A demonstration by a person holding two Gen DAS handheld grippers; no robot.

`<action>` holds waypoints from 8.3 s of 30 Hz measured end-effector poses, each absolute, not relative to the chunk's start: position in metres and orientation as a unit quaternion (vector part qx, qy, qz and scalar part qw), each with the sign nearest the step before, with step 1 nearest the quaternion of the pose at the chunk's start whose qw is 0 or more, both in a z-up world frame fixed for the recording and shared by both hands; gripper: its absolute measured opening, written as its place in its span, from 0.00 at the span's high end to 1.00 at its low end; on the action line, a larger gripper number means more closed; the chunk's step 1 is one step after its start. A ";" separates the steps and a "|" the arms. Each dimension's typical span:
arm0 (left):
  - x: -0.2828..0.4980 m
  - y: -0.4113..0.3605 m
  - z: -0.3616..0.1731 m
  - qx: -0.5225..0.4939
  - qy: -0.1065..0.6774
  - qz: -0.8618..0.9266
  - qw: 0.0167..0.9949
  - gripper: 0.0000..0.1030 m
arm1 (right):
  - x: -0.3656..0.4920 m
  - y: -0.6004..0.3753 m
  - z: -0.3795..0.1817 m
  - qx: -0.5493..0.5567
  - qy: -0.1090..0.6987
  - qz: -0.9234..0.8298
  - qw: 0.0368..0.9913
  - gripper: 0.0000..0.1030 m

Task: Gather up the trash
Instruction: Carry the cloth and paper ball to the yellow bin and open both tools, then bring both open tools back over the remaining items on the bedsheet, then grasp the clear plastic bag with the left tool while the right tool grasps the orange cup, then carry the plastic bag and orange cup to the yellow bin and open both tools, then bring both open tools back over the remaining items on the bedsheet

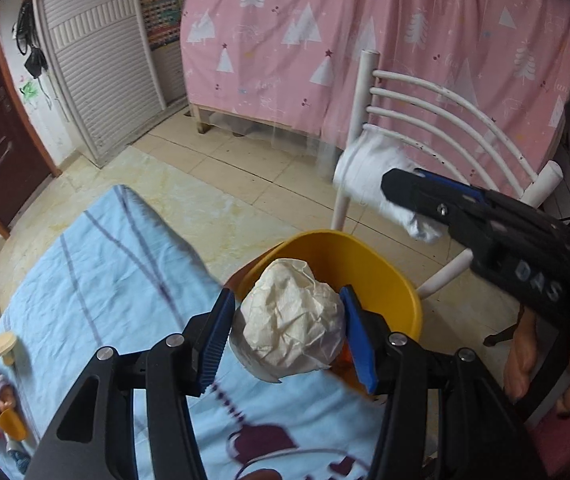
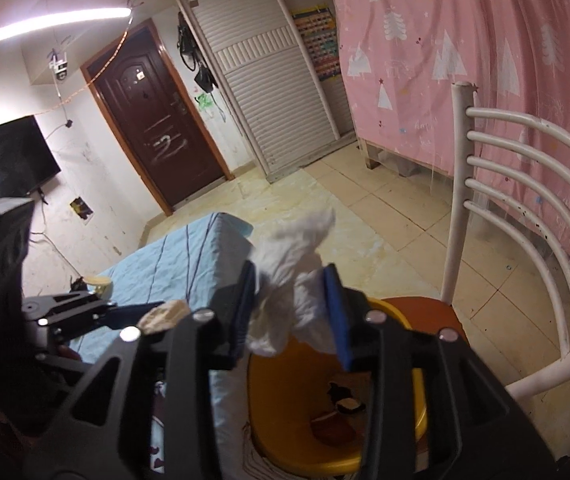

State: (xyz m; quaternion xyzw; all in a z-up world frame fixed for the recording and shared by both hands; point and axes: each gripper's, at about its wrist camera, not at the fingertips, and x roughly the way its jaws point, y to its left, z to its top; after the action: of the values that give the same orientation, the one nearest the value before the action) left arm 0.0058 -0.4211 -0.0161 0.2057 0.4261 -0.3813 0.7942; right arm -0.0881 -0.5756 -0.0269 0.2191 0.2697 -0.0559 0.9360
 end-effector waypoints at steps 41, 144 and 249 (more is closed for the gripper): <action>0.057 -0.232 0.026 0.087 0.408 -0.259 0.871 0.42 | -0.020 -0.429 0.007 0.137 0.292 0.046 0.946 0.50; 0.084 -0.077 0.030 0.043 0.421 -0.111 0.899 0.65 | 0.014 -0.304 -0.022 0.108 0.349 0.181 0.913 0.62; 0.068 -0.231 0.039 0.071 0.419 -0.268 0.865 0.54 | -0.009 -0.429 -0.014 0.159 0.308 0.035 0.937 0.37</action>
State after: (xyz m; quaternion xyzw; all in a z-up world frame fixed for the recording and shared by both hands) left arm 0.0683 -0.2307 0.0394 0.0707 0.4189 -0.2680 0.8647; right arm -0.0093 -0.4289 -0.0140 0.1593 0.3084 0.0350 0.9372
